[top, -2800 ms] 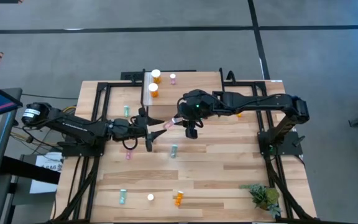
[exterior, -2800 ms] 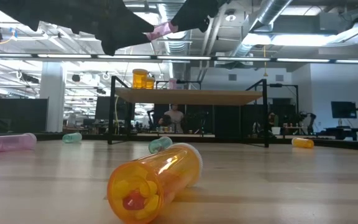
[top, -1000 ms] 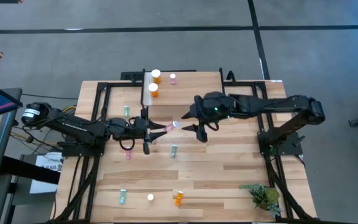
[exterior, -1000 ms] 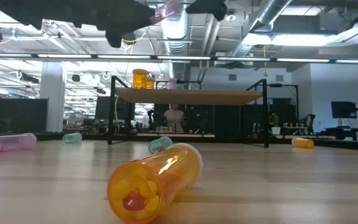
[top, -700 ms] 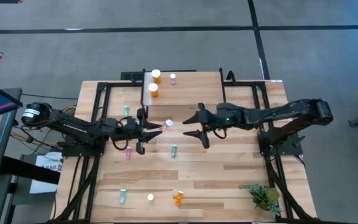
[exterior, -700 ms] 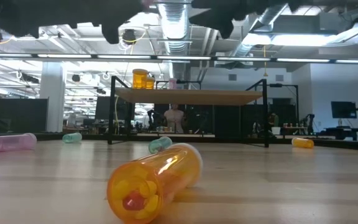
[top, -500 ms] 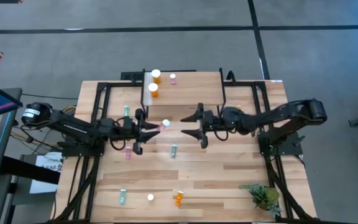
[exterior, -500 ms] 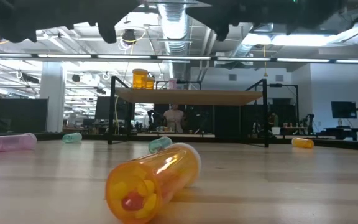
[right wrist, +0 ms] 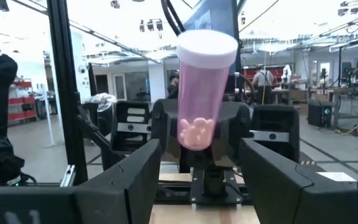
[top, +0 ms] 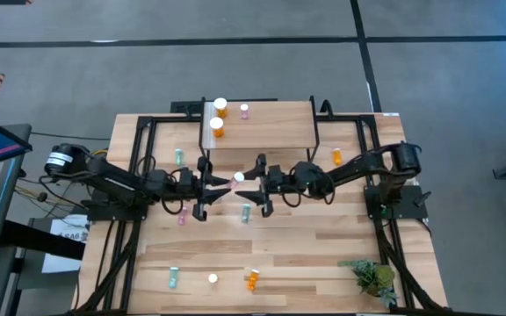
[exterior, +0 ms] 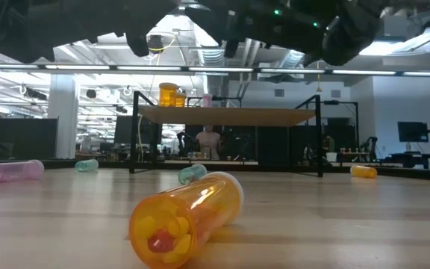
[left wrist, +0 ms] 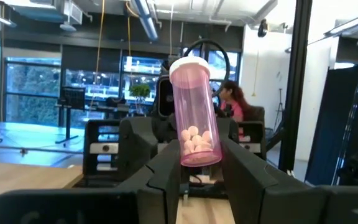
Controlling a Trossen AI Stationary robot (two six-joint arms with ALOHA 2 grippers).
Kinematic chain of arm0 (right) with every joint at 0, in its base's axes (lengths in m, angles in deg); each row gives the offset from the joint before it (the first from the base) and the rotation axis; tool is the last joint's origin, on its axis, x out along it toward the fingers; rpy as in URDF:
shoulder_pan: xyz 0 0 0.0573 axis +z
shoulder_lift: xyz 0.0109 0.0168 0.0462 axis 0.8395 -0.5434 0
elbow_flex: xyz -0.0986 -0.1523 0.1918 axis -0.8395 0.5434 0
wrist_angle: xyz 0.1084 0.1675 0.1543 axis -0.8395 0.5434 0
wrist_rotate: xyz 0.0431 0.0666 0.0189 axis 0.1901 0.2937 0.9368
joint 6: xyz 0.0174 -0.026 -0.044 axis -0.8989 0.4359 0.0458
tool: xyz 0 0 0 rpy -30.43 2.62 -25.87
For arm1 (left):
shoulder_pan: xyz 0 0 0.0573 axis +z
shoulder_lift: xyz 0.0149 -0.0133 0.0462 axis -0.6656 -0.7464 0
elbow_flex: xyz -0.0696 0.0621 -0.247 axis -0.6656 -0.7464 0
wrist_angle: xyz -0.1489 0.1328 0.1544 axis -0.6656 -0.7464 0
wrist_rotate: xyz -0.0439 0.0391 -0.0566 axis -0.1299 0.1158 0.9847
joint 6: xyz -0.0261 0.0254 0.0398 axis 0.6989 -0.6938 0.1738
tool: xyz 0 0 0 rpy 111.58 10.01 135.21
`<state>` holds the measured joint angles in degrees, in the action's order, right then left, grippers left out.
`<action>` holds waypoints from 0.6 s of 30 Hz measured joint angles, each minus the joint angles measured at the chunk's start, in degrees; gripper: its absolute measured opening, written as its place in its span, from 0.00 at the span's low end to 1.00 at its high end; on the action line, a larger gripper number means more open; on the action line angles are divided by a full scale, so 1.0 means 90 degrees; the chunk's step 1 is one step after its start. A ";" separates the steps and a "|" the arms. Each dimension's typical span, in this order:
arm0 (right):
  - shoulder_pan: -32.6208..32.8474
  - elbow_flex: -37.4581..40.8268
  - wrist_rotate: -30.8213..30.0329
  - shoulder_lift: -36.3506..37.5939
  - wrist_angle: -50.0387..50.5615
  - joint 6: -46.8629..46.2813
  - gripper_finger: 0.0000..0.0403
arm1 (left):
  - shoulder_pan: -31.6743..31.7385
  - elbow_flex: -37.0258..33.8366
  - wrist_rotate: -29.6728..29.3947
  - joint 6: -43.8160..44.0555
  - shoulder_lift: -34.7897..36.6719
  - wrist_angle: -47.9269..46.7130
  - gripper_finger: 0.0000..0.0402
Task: Pick and place medicine bottles onto shelf by color
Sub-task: Put the bottom small pink pill bottle aligned with the other small pink bottle on the shelf
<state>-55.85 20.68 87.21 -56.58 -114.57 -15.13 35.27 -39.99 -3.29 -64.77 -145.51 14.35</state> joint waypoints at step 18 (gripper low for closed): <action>0.0146 -0.0479 0.0012 -0.0129 -0.0068 -0.0078 0.49 | -0.0002 0.0007 0.0010 0.0005 -0.0083 0.0061 0.22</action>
<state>-54.54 16.36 87.32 -57.74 -115.18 -15.82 35.24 -39.92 -3.20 -64.73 -146.25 14.90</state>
